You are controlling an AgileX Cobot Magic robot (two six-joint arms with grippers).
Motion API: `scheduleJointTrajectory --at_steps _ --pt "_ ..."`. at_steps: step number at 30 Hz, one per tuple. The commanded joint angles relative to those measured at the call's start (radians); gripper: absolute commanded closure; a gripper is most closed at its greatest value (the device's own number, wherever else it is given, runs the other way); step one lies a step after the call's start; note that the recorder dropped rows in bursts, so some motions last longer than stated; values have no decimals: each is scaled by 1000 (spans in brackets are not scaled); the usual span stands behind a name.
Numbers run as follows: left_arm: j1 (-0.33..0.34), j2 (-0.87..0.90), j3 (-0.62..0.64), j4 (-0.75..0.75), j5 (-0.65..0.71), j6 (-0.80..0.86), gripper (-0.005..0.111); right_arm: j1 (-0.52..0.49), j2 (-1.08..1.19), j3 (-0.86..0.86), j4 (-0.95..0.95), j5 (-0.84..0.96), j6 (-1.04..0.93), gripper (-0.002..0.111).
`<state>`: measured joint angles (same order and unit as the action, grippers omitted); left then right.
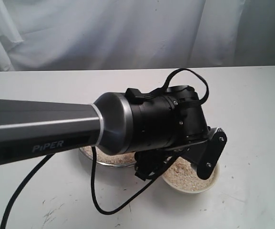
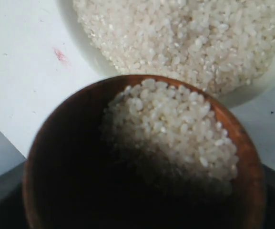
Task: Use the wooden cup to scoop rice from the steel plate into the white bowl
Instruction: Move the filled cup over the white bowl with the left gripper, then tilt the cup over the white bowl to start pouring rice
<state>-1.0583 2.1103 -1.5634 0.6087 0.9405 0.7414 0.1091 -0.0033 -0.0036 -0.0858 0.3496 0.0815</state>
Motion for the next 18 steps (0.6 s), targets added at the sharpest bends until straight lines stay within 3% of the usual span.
scheduleJointTrajectory --at_steps 1,18 --pt "-4 -7 -2 38 1 -2 107 1 3 4 3 -6 0 108" --pt "-4 -3 -2 114 -48 0 107 1 3 4 3 -6 0 108"
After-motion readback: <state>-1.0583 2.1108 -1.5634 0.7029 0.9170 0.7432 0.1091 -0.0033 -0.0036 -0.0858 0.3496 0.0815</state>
